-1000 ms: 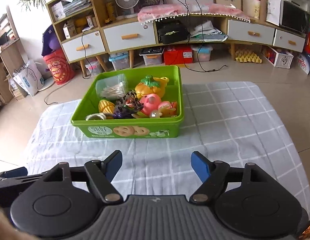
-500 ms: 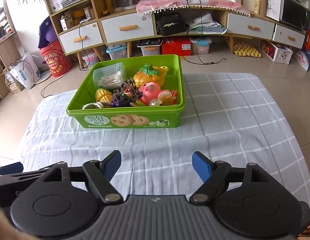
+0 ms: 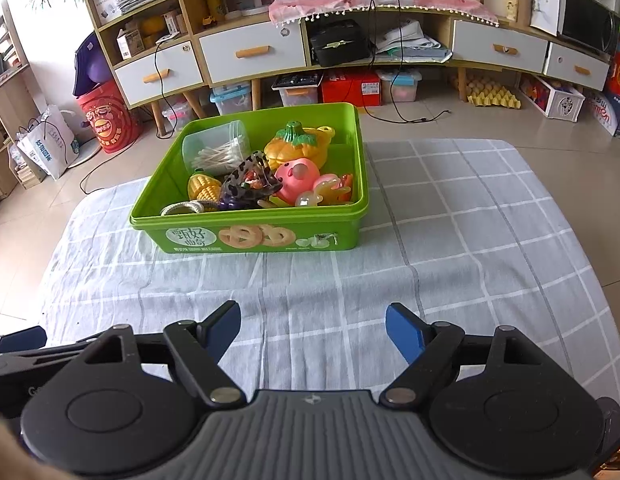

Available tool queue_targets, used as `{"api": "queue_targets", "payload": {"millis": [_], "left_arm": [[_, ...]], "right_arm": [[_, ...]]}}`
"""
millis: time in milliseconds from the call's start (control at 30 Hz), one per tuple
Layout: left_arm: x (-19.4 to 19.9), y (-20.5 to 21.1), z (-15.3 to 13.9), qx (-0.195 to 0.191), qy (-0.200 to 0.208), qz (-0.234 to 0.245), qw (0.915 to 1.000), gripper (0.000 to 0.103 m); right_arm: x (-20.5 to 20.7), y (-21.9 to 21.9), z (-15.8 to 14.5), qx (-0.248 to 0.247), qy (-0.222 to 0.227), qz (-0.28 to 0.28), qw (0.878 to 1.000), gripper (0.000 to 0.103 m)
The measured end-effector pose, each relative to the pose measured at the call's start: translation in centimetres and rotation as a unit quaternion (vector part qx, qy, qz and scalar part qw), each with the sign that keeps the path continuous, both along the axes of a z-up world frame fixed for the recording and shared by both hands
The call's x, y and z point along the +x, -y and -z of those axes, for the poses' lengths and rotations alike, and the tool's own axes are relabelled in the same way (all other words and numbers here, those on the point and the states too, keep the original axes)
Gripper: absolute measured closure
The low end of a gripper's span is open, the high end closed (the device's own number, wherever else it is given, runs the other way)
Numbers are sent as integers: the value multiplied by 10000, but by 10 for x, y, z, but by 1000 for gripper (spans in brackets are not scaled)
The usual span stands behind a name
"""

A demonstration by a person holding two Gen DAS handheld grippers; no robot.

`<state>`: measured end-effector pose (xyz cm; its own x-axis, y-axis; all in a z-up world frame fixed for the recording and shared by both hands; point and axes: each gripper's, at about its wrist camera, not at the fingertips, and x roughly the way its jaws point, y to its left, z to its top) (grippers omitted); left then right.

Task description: Organize rigid objects

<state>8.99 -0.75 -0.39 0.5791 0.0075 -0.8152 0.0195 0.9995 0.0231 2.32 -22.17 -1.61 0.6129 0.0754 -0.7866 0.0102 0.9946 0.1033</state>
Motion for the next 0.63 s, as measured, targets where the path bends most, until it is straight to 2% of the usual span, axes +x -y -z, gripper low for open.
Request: {"api": "queue_targets", "payload": {"millis": [500,633], "left_arm": [[3,-2,7,-21,-166,-10,9999,2],[9,-6,33,-193,-318,-34,9993,2]], "right_arm": [[1,-1,7,-64,-69,11,10000,36],[3,-3,25,-327,-63,-6,9994,25]]}}
